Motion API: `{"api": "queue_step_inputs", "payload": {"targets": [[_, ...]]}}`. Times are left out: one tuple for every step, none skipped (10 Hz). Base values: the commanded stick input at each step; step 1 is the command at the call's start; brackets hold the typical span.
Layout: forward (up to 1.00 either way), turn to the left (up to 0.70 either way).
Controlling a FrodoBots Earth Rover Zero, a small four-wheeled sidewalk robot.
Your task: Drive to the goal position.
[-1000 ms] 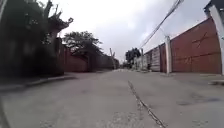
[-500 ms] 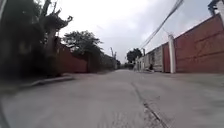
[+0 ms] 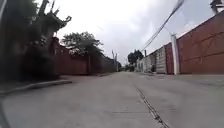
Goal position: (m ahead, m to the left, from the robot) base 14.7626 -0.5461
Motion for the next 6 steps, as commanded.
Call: {"api": "queue_step_inputs", "payload": {"targets": [[0.85, 0.0], [0.85, 0.0], [0.85, 0.0], [0.85, 0.0], [0.85, 0.0], [0.85, 0.0]]}}
